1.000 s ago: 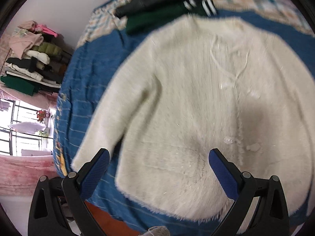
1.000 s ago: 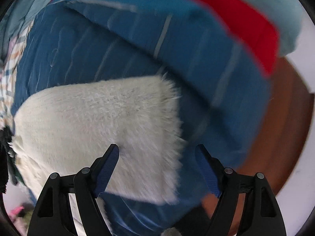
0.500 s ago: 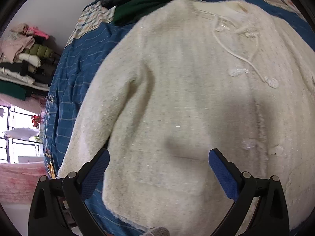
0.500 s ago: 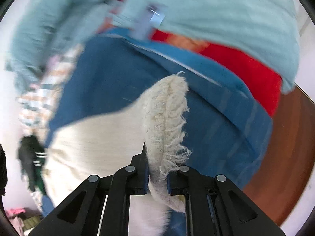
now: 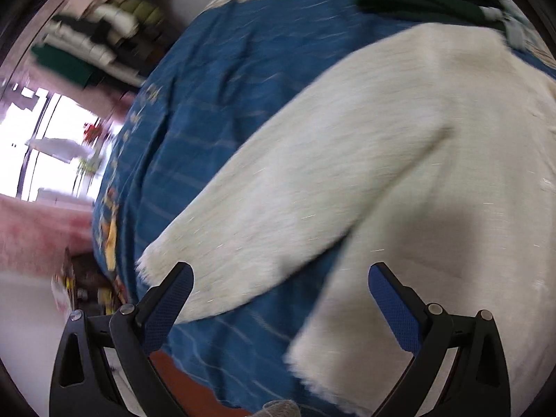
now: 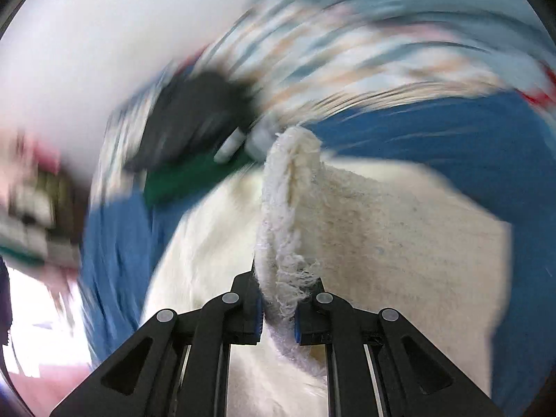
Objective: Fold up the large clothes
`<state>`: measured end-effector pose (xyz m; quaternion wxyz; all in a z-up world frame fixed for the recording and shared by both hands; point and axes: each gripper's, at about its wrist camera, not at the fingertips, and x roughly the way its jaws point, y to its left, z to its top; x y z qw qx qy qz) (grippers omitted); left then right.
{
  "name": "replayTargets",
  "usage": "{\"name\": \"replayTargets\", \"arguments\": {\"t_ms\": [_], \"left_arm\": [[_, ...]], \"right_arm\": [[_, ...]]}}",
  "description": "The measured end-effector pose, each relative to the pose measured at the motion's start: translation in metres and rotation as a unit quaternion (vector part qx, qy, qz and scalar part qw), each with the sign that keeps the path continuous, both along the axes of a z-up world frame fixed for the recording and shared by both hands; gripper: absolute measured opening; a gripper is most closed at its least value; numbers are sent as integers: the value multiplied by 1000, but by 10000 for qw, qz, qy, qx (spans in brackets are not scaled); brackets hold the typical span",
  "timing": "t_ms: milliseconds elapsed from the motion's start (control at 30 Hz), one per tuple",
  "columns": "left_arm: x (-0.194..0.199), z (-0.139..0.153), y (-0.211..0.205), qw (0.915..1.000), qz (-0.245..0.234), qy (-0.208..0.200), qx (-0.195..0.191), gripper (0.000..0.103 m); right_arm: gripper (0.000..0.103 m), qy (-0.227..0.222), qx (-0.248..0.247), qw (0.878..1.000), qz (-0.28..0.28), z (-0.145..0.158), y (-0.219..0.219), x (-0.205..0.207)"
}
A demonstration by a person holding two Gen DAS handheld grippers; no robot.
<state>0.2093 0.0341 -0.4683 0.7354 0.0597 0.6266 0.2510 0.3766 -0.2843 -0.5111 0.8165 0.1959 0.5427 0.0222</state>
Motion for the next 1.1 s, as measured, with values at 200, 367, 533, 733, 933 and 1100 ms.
{"name": "replayTargets", "arguments": {"t_ms": [200,367,533,733,933,1100], "left_arm": [[-27,-17,49,9984,538,147,88,103],[-48,-17,80,9962,842,231,4,103],[-75,-9,114,9835,1657,79,-717,103],[-83,-22,131,9657,2224,-151,-1331,103],[-72,-41,138,9590,2416,-186,-1471,102],[-71,-52,140,9520,2552,-226,-1674,102]], "right_arm": [[13,760,-736,9765,1876,-118,192,39],[37,1143,-558,9698,2079,-146,216,39],[74,798,566,9858,1366,-88,135,1],[73,1870,-481,9812,-4,-109,-2,-66],[55,2418,-1882,9519,-84,-183,-74,-83],[44,2344,-1772,9527,-780,-202,-106,-79]]}}
